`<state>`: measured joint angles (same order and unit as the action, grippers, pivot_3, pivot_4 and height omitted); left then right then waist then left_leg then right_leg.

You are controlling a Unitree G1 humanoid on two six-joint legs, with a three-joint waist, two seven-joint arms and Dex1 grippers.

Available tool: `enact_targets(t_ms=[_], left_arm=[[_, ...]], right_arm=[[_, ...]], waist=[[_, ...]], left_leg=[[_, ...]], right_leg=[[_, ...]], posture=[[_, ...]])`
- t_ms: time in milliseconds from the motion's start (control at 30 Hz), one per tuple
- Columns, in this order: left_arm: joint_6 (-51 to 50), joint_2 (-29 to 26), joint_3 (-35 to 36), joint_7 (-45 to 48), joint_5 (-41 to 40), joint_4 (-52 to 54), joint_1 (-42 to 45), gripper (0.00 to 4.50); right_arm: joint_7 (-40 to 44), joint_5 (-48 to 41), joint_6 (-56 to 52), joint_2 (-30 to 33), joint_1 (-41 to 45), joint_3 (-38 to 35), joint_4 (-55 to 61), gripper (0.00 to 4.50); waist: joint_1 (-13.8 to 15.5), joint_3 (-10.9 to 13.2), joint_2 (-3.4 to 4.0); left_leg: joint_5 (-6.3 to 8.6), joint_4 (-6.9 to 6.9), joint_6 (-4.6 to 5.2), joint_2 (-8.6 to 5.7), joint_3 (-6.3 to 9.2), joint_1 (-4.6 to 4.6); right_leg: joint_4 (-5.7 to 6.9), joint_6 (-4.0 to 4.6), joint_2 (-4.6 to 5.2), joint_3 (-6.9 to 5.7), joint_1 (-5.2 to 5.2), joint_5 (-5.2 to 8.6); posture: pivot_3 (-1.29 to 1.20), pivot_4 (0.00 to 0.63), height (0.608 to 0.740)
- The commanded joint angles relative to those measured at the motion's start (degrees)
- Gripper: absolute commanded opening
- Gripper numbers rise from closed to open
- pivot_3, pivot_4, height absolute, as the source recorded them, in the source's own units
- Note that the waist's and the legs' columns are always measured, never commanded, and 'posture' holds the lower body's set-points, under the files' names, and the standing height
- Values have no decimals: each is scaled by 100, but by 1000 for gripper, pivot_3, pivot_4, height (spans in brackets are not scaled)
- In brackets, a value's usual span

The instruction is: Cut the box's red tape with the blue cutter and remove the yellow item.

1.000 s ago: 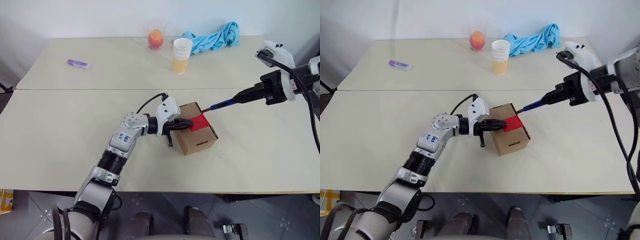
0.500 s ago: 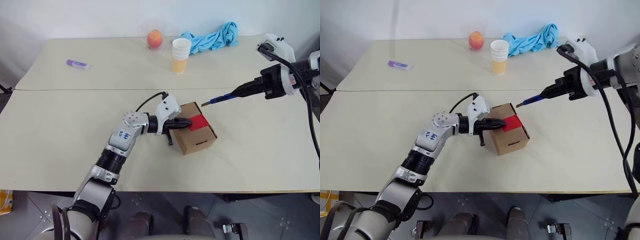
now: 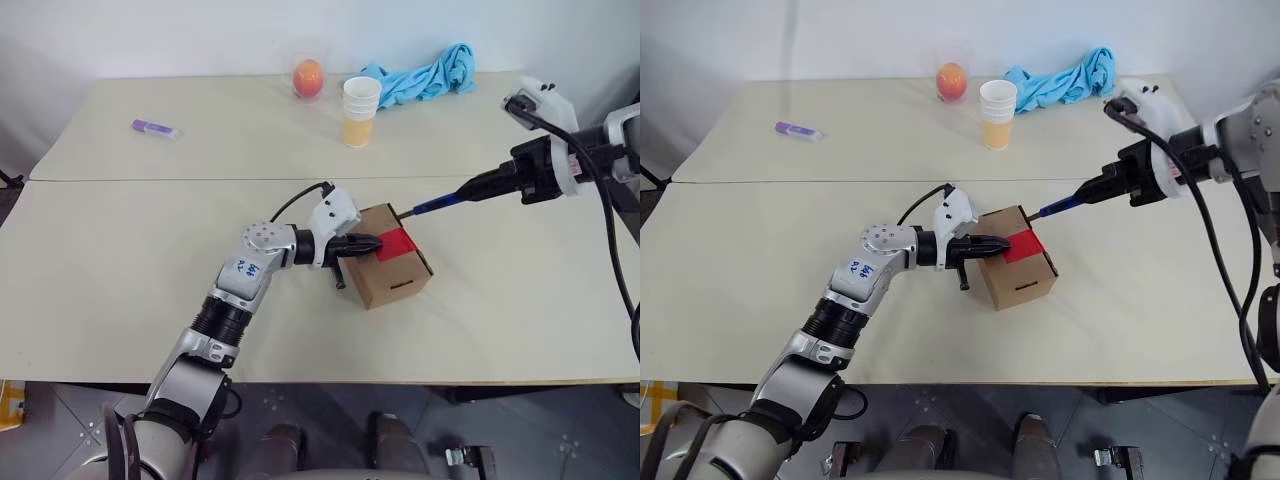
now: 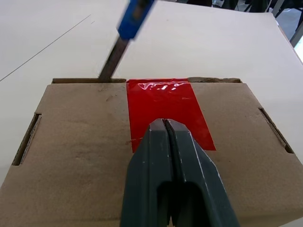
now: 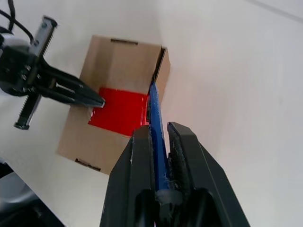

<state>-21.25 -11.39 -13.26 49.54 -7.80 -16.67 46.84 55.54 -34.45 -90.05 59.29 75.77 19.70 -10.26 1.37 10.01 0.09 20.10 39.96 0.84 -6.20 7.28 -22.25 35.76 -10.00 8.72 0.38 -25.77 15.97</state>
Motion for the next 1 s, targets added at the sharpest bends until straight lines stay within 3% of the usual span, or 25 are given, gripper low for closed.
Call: enact_targets(t_ms=[33,533,1000], left_arm=[[-53,-59,34,-64,52,-161,22,27],[-67,-52,-56,-143,151,-173,-43,27],[-180,1,-259,-117,217,-128,-103,27]], right_arm=[[21,-77,-94,19,53,-252,240,182],[49,-539,-245,73,137,222,338,182],[-168,-439,-245,-672,1171,1143,-1200,182]], waist=[[1,0,0],[0,0,0],[-21,-3,4]], left_leg=[[0,0,0,0,0,0],[0,3,0,0,0,0],[0,5,-2,2,-5,8]], right_leg=[[0,0,0,0,0,0],[3,1,0,0,0,-1],[10,3,-2,6,1,-2]], posture=[[0,150,740],[0,150,740],[0,150,740]])
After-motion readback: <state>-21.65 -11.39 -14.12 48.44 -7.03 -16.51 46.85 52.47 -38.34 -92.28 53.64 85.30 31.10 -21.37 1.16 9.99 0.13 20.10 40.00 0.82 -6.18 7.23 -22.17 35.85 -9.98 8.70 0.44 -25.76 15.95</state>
